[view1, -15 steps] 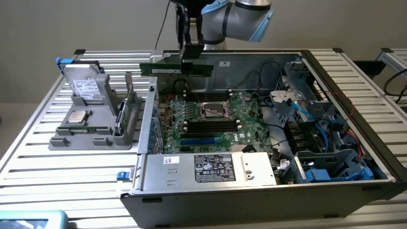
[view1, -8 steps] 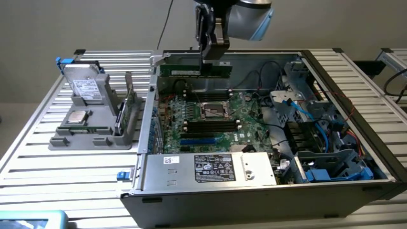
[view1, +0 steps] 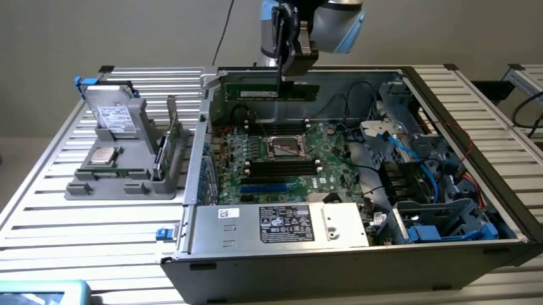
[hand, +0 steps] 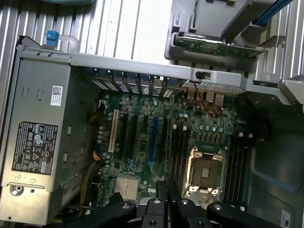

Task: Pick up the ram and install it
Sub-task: 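Pick up the ram and move it above insertion slot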

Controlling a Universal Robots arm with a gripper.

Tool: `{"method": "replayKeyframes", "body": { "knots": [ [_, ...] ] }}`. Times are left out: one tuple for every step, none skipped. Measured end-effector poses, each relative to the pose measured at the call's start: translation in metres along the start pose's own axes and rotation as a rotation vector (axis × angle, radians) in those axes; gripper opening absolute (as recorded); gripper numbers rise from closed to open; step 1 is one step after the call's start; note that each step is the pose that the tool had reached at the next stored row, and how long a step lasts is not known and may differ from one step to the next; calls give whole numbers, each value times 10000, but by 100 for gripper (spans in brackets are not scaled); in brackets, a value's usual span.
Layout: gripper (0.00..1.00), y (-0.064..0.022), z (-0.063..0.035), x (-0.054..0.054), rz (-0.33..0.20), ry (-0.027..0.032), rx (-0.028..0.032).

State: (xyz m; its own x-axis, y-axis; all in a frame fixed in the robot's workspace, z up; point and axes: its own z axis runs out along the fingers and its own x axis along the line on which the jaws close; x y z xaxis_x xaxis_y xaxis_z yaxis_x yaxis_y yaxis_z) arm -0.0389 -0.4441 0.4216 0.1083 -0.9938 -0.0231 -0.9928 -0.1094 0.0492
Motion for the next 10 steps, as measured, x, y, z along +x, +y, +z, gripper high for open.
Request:
{"method": "replayKeyframes", "body": {
  "knots": [
    [14, -11, 0, -8, 6, 2, 14],
    [14, -23, 2, -17, 12, 2, 30],
    [14, -33, 2, -25, 18, 4, 43],
    [14, -43, 3, -33, 26, 5, 55],
    [14, -53, 3, -39, 35, 6, 64],
    [14, -62, 5, -45, 46, 7, 72],
    [14, -70, 7, -51, 59, 5, 80],
    [14, -79, 8, -57, 72, 6, 87],
    [14, -88, 9, -62, 86, 6, 94],
    [14, -96, 11, -68, 99, 6, 102]
  ]
}}
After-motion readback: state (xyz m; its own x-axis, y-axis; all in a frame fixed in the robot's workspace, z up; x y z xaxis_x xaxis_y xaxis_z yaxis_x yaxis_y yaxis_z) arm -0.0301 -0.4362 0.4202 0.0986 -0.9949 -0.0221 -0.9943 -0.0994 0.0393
